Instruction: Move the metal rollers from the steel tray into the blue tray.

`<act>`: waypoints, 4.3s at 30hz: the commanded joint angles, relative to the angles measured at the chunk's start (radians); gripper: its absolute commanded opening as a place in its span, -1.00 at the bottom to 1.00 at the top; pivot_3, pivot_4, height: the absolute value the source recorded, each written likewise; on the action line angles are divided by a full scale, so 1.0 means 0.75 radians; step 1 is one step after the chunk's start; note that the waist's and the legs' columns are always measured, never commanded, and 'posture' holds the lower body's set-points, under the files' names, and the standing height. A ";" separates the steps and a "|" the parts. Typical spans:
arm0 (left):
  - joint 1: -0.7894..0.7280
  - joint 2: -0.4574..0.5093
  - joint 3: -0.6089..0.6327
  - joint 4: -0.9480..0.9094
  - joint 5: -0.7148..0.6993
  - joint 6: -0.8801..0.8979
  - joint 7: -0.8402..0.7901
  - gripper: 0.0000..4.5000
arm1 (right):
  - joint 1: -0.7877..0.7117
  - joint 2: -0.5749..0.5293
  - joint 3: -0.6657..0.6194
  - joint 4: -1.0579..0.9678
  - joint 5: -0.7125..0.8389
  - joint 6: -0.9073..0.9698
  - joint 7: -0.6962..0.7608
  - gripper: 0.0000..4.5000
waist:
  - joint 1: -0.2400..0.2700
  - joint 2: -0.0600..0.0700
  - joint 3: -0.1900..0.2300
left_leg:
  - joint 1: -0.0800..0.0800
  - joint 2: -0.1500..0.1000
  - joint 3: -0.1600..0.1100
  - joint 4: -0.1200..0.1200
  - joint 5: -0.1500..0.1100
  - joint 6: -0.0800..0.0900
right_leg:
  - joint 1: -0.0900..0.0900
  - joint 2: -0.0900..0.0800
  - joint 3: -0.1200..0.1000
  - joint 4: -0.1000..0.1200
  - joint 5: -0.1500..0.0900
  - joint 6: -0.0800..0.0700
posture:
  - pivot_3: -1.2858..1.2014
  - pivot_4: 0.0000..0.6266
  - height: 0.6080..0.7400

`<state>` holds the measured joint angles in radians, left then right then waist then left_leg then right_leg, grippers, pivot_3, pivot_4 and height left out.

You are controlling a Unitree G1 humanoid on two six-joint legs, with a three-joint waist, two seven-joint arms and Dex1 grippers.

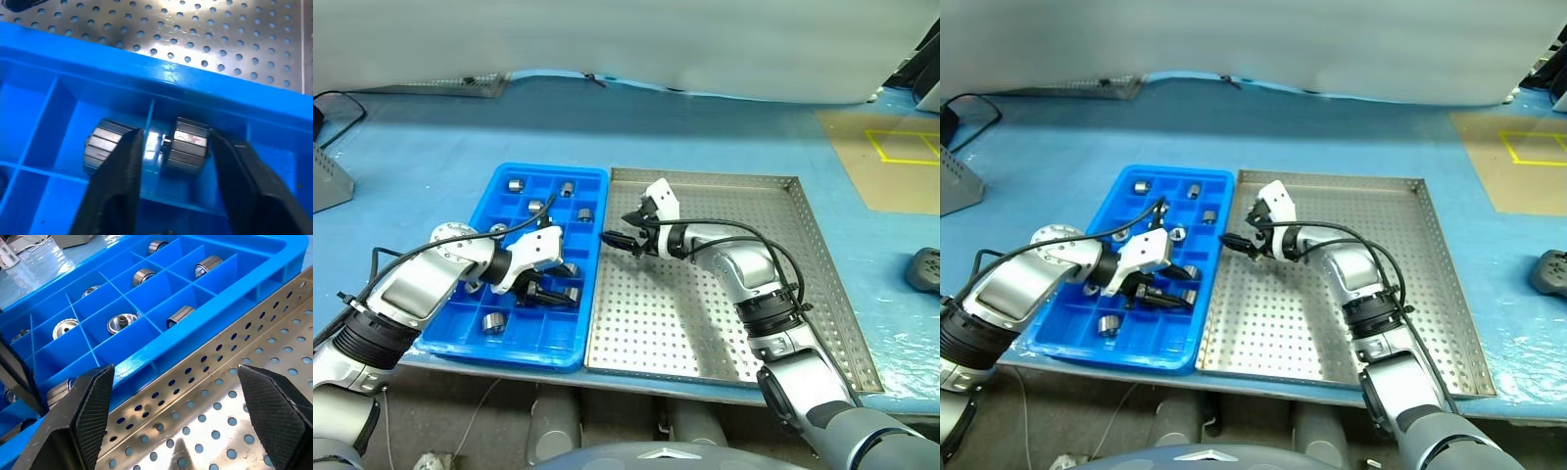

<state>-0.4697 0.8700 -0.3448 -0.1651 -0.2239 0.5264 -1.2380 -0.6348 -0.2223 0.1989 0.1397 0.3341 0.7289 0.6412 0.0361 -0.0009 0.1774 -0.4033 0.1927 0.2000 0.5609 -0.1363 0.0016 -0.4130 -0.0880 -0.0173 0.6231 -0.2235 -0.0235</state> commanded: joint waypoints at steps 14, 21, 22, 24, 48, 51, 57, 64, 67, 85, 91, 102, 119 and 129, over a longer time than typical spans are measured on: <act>-0.063 -0.064 0.139 0.021 -0.125 0.096 -0.071 -0.13 | 0.009 0.014 -0.025 -0.057 0.005 -0.029 -0.012 0.87 | 0.005 0.000 -0.001 | -0.001 0.000 0.001 -0.004 -0.001 0.001 | -0.003 0.000 -0.001 0.000 -0.004 -0.004 | -0.07 -0.52 1.00; -0.050 0.037 0.112 -0.035 -0.117 0.074 -0.160 0.46 | 0.014 0.018 -0.022 -0.050 0.002 -0.031 -0.010 0.87 | 0.006 0.000 -0.001 | -0.001 0.000 0.001 -0.004 0.000 -0.001 | -0.003 0.000 -0.001 0.001 -0.003 -0.004 | -0.07 -0.52 1.00; -0.039 0.045 0.090 -0.031 -0.084 0.052 -0.153 0.46 | 0.014 0.019 -0.022 -0.051 0.002 -0.031 -0.010 0.87 | 0.006 0.000 -0.001 | -0.001 0.000 0.001 -0.005 0.000 -0.001 | -0.003 0.000 -0.001 0.001 -0.003 -0.004 | -0.07 -0.52 1.00; -0.018 0.055 0.057 -0.033 -0.047 0.032 -0.150 0.46 | 0.015 0.019 -0.023 -0.051 0.002 -0.031 -0.011 0.87 | 0.005 0.000 -0.001 | -0.002 0.000 0.001 -0.005 0.000 0.000 | -0.003 0.000 -0.001 0.000 -0.003 -0.004 | -0.07 -0.52 1.00; -0.065 -0.164 -0.013 0.074 0.106 0.002 -0.012 -0.20 | 0.039 0.024 -0.032 -0.079 0.007 -0.025 -0.023 0.87 | 0.013 0.002 0.000 | 0.016 -0.003 0.000 -0.005 0.000 -0.001 | 0.013 -0.003 0.001 0.001 -0.009 0.005 | -0.08 -0.52 1.00; -0.081 -0.151 0.020 0.072 0.081 0.042 -0.035 -0.20 | 0.038 0.027 -0.032 -0.075 0.004 -0.026 -0.022 0.87 | 0.008 0.001 0.001 | 0.014 -0.005 0.000 -0.005 0.001 -0.002 | 0.010 -0.004 0.003 -0.002 -0.009 0.005 | -0.08 -0.52 1.00; -0.110 -0.119 0.095 0.041 -0.032 0.152 -0.080 -0.20 | 0.036 0.031 -0.025 -0.065 0.001 -0.030 -0.015 0.87 | 0.006 0.000 0.001 | 0.010 -0.005 0.000 -0.005 0.001 -0.002 | 0.002 -0.004 0.003 -0.004 -0.008 0.004 | -0.07 -0.52 1.00; -0.122 -0.074 0.208 0.044 -0.167 0.240 -0.101 -0.20 | 0.036 0.034 -0.017 -0.050 -0.007 -0.039 -0.008 0.87 | 0.006 0.000 0.000 | -0.002 0.000 0.000 -0.005 0.004 -0.005 | -0.013 0.001 0.000 0.002 0.009 -0.009 | -0.07 -0.52 1.00; -0.131 -0.055 0.245 0.053 -0.204 0.254 -0.109 -0.20 | 0.036 0.033 -0.016 -0.044 -0.010 -0.042 -0.004 0.87 | 0.005 0.000 0.000 | -0.003 0.005 -0.001 -0.007 0.004 -0.006 | -0.013 0.009 -0.002 -0.002 0.006 -0.013 | -0.07 -0.52 1.00; -0.079 -0.059 0.035 0.084 0.051 0.010 -0.035 -0.13 | 0.039 0.037 -0.022 -0.048 -0.019 -0.038 0.001 0.87 | 0.011 0.000 0.000 | 0.001 0.017 -0.001 -0.011 0.007 -0.016 | -0.012 0.017 -0.003 -0.001 0.004 -0.017 | -0.07 -0.52 1.00; -0.110 -0.074 0.025 0.079 0.090 0.013 -0.033 0.63 | 0.042 0.039 -0.023 -0.050 -0.019 -0.037 -0.003 0.87 | 0.013 0.000 0.000 | 0.002 0.017 0.000 -0.011 0.008 -0.017 | -0.012 0.017 -0.003 0.000 0.004 -0.017 | -0.07 -0.52 1.00; -0.156 -0.129 0.058 0.047 0.045 0.086 -0.030 0.88 | 0.041 0.048 -0.026 -0.046 -0.020 -0.044 -0.004 0.87 | 0.014 0.000 0.000 | 0.004 0.017 -0.003 -0.011 0.012 -0.022 | -0.011 0.017 -0.003 0.001 0.003 -0.010 | -0.07 -0.52 1.00; -0.177 -0.123 0.137 0.096 -0.016 0.097 0.007 0.18 | 0.043 0.053 -0.021 -0.032 -0.029 -0.051 -0.002 0.87 | 0.006 0.000 0.000 | -0.002 0.017 -0.002 -0.016 0.012 -0.021 | -0.015 0.022 -0.006 -0.004 0.007 -0.024 | -0.07 -0.52 1.00; -0.136 -0.036 0.121 0.108 0.011 -0.029 -0.102 0.18 | 0.043 0.054 -0.019 -0.027 -0.030 -0.052 0.002 0.87 | 0.011 0.000 0.000 | -0.001 0.018 -0.002 -0.016 0.012 -0.022 | -0.014 0.019 -0.006 -0.004 0.007 -0.024 | -0.07 -0.52 1.00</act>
<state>-0.5647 0.8266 -0.2668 -0.0809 -0.2185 0.5259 -1.3055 -0.5999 -0.1875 0.1904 0.1290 0.3112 0.7068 0.6360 0.0445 -0.0010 0.1775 -0.4041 0.2064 0.1987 0.5485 -0.1270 -0.0151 -0.4235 -0.0737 -0.0218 0.6203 -0.2180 -0.0411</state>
